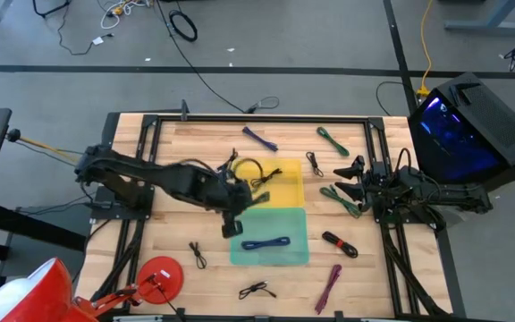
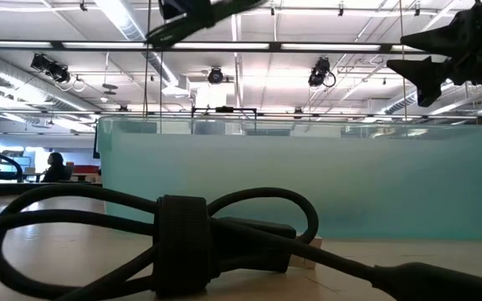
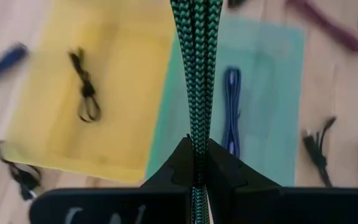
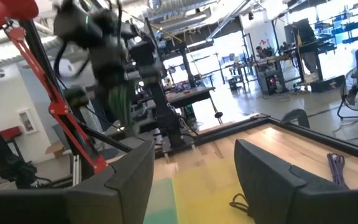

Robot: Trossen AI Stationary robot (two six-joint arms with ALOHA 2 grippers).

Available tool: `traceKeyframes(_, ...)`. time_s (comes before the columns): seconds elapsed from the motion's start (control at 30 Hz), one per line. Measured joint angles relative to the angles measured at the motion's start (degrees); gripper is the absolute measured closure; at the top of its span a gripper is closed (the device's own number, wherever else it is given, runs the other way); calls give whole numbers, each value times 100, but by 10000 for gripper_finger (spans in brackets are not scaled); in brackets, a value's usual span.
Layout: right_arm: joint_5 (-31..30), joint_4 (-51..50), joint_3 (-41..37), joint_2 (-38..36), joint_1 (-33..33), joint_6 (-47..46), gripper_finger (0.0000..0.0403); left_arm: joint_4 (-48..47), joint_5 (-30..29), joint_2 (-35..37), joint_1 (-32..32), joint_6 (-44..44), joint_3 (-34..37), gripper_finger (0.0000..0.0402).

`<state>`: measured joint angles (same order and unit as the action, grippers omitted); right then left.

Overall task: Pick & Place USB Port
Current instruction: Put the striped green charger cable into the blue bin

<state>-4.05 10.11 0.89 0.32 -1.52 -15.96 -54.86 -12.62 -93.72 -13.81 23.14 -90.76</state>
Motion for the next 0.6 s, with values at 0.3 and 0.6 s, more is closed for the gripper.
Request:
traceKeyframes(0.3, -3, 15, 0, 0, 0, 0, 179, 546, 773, -1006, -28, -435, -126, 383)
traceKeyframes(0.6, 13, -6, 0, 0, 0, -1, 179, -33, 750, -2089, -230, -1000, -1398, 383)
